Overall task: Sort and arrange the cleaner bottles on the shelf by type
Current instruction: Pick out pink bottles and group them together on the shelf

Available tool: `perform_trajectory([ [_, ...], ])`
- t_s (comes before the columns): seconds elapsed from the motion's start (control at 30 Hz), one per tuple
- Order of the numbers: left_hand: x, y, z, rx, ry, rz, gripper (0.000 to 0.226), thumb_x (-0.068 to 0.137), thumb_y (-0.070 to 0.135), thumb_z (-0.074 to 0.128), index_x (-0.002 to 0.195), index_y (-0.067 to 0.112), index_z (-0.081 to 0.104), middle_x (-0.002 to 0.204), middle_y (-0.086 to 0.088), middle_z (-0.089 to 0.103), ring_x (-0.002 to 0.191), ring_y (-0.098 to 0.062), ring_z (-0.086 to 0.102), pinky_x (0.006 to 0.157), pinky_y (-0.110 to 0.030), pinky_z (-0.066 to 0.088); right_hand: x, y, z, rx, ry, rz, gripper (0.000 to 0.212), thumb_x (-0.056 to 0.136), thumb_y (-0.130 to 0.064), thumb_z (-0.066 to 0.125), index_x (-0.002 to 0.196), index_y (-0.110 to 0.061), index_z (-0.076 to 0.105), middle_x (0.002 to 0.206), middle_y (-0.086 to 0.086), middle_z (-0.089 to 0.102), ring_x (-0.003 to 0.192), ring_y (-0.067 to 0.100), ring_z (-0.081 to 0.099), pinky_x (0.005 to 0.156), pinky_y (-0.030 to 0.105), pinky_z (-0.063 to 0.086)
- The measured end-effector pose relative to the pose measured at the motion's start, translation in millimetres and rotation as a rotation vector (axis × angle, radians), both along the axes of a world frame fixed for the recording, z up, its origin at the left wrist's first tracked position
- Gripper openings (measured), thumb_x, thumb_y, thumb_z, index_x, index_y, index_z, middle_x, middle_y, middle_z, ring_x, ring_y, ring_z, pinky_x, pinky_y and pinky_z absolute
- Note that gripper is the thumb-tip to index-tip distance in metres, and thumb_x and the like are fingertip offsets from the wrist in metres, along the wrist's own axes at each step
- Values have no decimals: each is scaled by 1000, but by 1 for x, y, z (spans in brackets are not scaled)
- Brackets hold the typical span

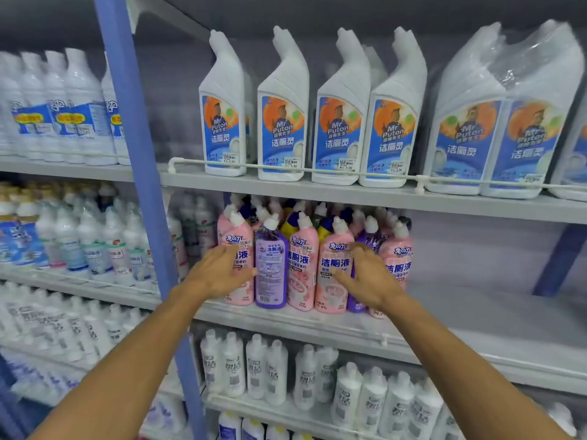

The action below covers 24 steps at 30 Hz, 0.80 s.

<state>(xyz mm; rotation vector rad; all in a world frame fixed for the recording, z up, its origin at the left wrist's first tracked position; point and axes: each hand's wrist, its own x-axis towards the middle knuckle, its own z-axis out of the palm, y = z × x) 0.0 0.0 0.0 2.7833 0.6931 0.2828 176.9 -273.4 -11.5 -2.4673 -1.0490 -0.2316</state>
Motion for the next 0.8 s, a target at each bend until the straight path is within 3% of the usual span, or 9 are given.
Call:
perform_trajectory([
  [0.07, 5, 16, 1, -61, -103, 27, 81, 95, 58, 57, 158, 16, 28, 157, -14, 38, 143, -35, 39, 111, -50, 42, 8, 8, 5, 147, 22, -27, 69, 97, -54, 60, 144, -7, 43, 142, 20, 51, 127, 38, 53, 102, 48, 48],
  [0.17, 18, 38, 3, -168, -239, 43, 77, 92, 54, 66, 152, 16, 35, 141, -13, 49, 127, -32, 54, 103, -47, 49, 15, 19, 15, 373, 114, -67, 65, 94, -48, 69, 141, -8, 47, 134, 14, 56, 121, 33, 57, 92, 37, 47],
  [0.27, 31, 44, 1, -363, -434, 28, 70, 88, 37, 78, 144, 9, 46, 124, 1, 60, 104, -20, 63, 92, -35, 52, 17, 31, 17, 521, 241, -109, 70, 92, -46, 73, 146, -12, 46, 142, 6, 58, 130, 26, 56, 97, 32, 44],
  [0.33, 40, 56, -10, -508, -519, 34, 66, 81, 31, 86, 135, 10, 54, 114, 4, 67, 96, -17, 67, 90, -35, 55, 20, 39, 13, 570, 243, -122, 71, 90, -43, 75, 149, -16, 45, 141, 2, 60, 127, 22, 58, 102, 33, 46],
  [0.4, 49, 72, -28, -638, -592, 33, 67, 74, 30, 91, 130, 15, 57, 112, 0, 72, 97, -18, 72, 88, -42, 60, 19, 48, 9, 595, 221, -131, 66, 90, -34, 77, 147, -16, 49, 128, 1, 64, 107, 15, 61, 94, 28, 46],
  [0.5, 57, 82, -53, -757, -631, 24, 62, 75, 23, 90, 127, 14, 58, 109, -1, 74, 94, -15, 72, 77, -34, 59, 18, 57, 0, 578, 135, -204, 58, 87, -27, 81, 137, -10, 56, 116, 7, 68, 76, 5, 57, 78, 25, 42],
  [0.6, 61, 85, -70, -824, -655, 4, 49, 79, 24, 87, 122, 17, 64, 104, 2, 75, 93, -15, 73, 84, -40, 60, 22, 60, -7, 589, 90, -254, 60, 82, -28, 85, 132, -7, 58, 120, 12, 67, 86, 16, 60, 82, 31, 49],
  [0.7, 62, 90, -84, -841, -694, -16, 46, 78, 28, 88, 117, 21, 67, 104, 1, 77, 95, -15, 75, 82, -39, 60, 25, 62, -12, 633, 84, -297, 65, 75, -34, 90, 127, -10, 61, 118, 10, 69, 102, 26, 67, 87, 42, 57],
  [0.8, 61, 90, -92, -838, -731, -39, 47, 79, 21, 86, 121, 20, 66, 104, 5, 77, 90, -5, 75, 78, -31, 58, 27, 65, -19, 658, 61, -330, 65, 70, -42, 91, 123, -16, 63, 110, 3, 71, 94, 22, 69, 80, 43, 60],
])
